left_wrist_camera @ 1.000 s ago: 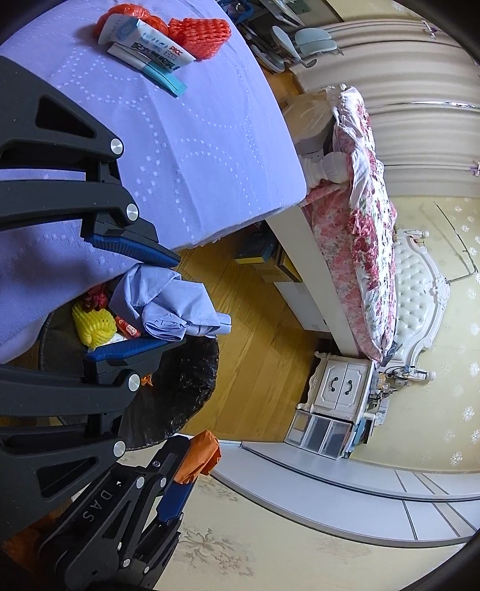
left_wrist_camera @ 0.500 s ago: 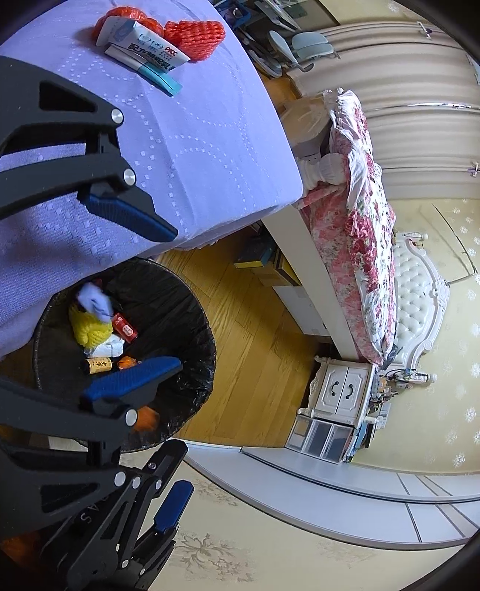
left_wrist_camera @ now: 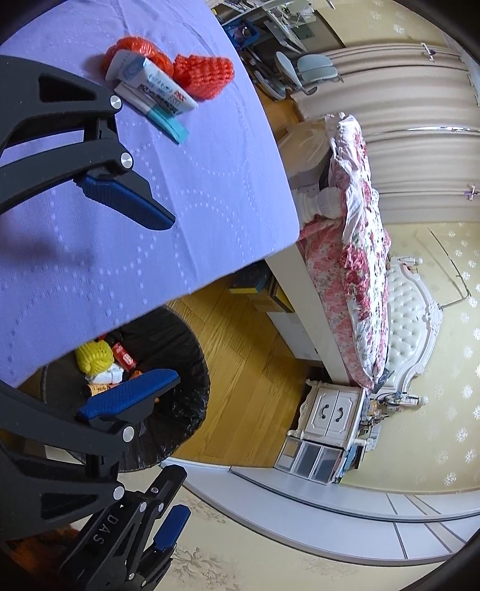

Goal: Collect trash
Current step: 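Move both open tools back to the trash on the table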

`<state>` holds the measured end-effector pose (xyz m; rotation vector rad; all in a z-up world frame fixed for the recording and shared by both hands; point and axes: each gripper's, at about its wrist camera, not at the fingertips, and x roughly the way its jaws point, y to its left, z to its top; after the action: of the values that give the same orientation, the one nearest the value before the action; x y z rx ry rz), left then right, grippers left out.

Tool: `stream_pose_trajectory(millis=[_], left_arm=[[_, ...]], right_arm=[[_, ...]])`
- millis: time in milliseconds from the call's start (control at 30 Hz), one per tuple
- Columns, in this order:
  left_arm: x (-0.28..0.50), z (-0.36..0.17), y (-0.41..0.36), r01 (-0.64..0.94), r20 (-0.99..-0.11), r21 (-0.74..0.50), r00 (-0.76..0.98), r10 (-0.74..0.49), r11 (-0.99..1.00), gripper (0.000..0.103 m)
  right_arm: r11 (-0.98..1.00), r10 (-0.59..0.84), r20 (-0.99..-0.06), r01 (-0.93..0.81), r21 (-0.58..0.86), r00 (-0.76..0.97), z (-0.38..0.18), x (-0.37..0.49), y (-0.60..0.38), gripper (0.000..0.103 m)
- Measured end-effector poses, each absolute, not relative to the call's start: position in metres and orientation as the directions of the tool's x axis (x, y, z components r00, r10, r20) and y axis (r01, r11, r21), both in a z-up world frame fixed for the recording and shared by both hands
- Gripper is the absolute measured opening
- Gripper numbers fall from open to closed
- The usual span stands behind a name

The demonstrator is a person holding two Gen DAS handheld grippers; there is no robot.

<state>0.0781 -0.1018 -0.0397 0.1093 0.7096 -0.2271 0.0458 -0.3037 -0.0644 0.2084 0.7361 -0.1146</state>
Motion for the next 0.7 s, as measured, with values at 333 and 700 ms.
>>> stream_pose_trajectory(millis=[333, 700], left_arm=[[0.077, -0.033, -0.048, 0.138, -0.652, 0.013, 0.752, -0.096, 0.990, 0.078], [0.065, -0.037, 0.029, -0.025, -0.656, 0.015, 0.754, 0.029, 1.000, 0.078]], right_arm=[[0.987, 0.033, -0.674, 0.081, 0.137, 0.738, -0.057, 0.051, -0.259, 0.066], [0.988, 0.146, -0.686, -0.073, 0.134, 0.713, -0.055, 0.059, -0.189, 0.066]])
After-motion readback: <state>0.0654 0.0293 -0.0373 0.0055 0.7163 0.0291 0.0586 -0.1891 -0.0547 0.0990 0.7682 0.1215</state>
